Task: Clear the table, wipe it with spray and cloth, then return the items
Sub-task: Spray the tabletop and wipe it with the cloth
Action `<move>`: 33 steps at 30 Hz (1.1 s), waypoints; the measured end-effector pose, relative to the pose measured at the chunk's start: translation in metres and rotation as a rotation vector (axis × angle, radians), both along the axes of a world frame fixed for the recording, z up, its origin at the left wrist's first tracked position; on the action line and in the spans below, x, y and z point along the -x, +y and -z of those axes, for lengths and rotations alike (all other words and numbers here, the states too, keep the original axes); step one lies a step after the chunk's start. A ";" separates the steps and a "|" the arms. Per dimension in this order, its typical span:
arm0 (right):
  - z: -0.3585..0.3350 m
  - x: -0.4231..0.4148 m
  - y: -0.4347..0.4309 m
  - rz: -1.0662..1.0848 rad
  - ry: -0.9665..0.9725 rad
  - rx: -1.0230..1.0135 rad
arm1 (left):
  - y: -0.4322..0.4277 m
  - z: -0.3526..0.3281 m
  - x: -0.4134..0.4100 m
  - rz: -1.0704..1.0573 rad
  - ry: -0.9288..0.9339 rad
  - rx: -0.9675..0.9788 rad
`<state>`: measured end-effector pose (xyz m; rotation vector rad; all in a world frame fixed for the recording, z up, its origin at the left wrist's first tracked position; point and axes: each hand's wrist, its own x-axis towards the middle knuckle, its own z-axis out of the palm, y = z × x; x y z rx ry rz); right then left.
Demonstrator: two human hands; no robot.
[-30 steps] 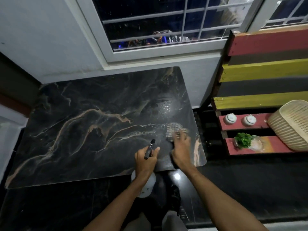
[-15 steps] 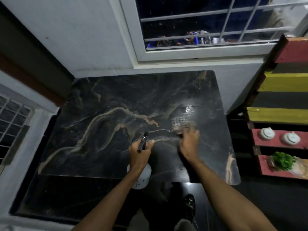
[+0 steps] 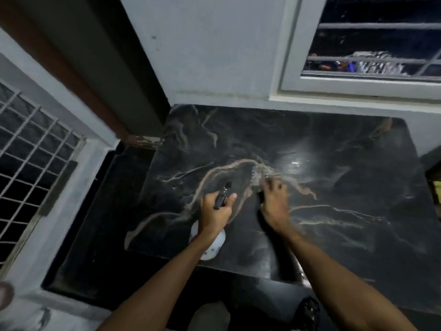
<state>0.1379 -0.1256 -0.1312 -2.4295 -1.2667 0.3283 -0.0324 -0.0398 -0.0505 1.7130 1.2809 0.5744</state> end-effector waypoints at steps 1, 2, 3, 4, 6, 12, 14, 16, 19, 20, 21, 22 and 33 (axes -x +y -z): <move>0.004 0.011 0.006 -0.195 -0.039 0.007 | 0.012 0.001 0.008 0.001 0.016 0.014; 0.003 0.007 0.010 -0.279 -0.068 0.002 | 0.021 0.002 0.014 0.006 0.031 0.028; 0.000 -0.003 0.016 -0.215 -0.071 0.000 | 0.032 0.003 0.020 0.014 0.043 0.047; -0.004 -0.015 0.020 -0.027 -0.041 0.004 | 0.040 0.004 0.024 0.025 0.048 0.061; -0.011 -0.023 0.041 0.402 0.025 0.038 | 0.058 0.006 0.038 0.019 0.033 0.076; 0.001 0.104 0.100 -0.438 -0.037 0.047 | 0.091 0.001 0.071 -0.076 0.013 0.051; -0.004 0.097 0.123 -0.275 0.013 0.022 | 0.108 -0.001 0.085 -0.115 -0.005 0.078; -0.012 0.096 0.143 0.042 0.065 0.035 | 0.123 -0.002 0.103 -0.153 -0.023 0.075; -0.018 0.150 0.149 -0.237 0.052 0.046 | 0.140 -0.005 0.131 -0.213 -0.022 0.020; -0.019 0.169 0.145 -0.461 0.041 0.040 | 0.145 -0.009 0.138 -0.237 -0.021 0.003; -0.017 0.176 0.142 -0.658 0.031 0.039 | 0.149 -0.011 0.143 -0.254 -0.017 -0.003; -0.015 0.171 0.146 -0.785 0.022 0.025 | 0.154 -0.012 0.150 -0.267 -0.019 -0.005; -0.006 0.131 0.249 -0.664 -0.169 0.036 | 0.195 -0.005 0.154 -0.256 -0.024 0.024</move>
